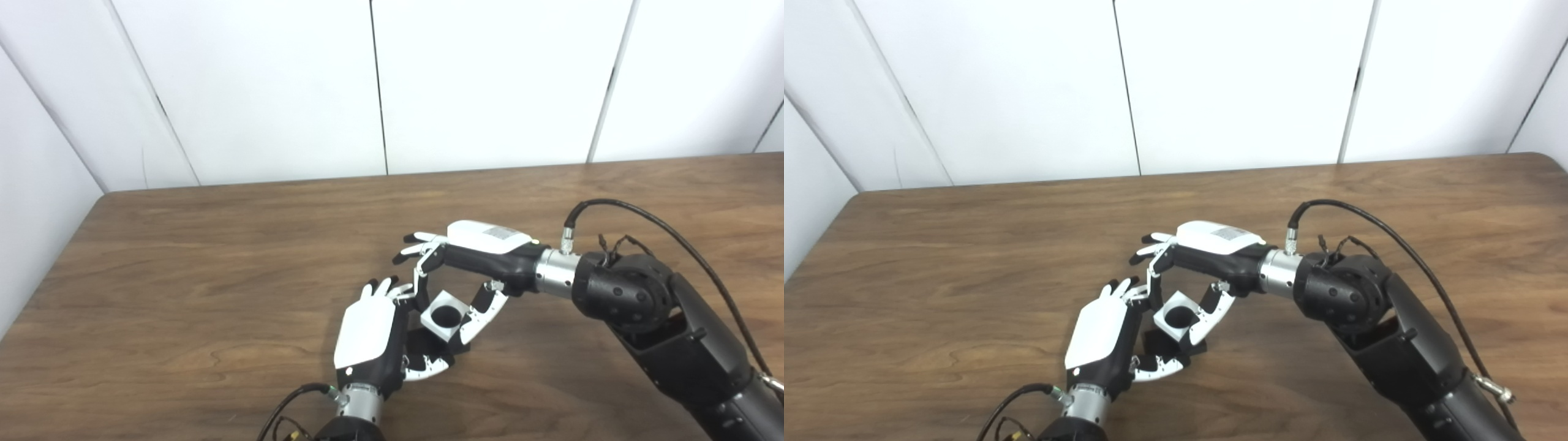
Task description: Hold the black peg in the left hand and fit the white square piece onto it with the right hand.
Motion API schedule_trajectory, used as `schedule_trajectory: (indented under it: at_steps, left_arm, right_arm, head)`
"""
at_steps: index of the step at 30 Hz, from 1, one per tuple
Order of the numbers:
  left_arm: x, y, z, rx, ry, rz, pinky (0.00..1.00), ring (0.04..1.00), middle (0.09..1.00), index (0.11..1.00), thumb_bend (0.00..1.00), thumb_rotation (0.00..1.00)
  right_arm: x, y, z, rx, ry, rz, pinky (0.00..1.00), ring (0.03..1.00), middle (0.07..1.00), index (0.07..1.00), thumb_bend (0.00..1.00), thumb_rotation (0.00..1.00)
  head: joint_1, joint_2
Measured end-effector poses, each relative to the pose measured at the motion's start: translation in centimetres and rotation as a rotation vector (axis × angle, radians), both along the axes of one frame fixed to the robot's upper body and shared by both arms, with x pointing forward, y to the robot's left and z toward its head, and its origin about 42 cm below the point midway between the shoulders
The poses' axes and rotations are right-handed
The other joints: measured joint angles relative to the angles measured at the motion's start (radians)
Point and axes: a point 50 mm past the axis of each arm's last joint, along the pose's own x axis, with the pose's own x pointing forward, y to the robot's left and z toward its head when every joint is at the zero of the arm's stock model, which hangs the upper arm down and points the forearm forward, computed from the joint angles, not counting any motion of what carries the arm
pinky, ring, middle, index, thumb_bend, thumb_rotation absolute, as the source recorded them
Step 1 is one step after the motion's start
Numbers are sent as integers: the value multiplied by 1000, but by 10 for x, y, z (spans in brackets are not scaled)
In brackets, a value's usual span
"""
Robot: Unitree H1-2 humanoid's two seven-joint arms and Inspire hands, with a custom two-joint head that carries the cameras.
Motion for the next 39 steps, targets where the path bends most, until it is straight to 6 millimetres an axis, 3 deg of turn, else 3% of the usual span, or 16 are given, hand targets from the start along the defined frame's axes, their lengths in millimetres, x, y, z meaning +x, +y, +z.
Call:
schedule_trajectory:
  at_steps: [22, 24, 26, 32, 39]
  left_arm:
    - [0, -1, 0, 7, -4, -3, 1000, 954, 837, 487, 511, 89]
    - [0, -1, 0, 7, -4, -2, 1000, 956, 839, 487, 511, 89]
    - [0, -1, 0, 7, -4, -2, 1000, 956, 840, 487, 512, 89]
    - [0, 0, 1, 6, -3, -1, 1000, 956, 840, 487, 512, 87]
    - [0, 0, 1, 6, -2, -1, 1000, 952, 839, 486, 512, 88]
  right_arm:
    - [8, 0, -13, -25, 35, -17, 855, 981, 893, 491, 525, 141]
    - [8, 0, -13, -25, 35, -17, 847, 975, 890, 581, 846, 176]
    - [8, 0, -14, -28, 36, -21, 855, 973, 892, 639, 961, 214]
    - [9, -1, -14, -37, 42, -36, 874, 968, 902, 748, 1000, 289]
    - [10, -2, -14, -41, 48, -42, 867, 965, 905, 772, 1000, 296]
  head:
    - [-5, -2]
    - [-5, -2]
    - [-5, -2]
    - [-6, 0]
    - [-11, 3]
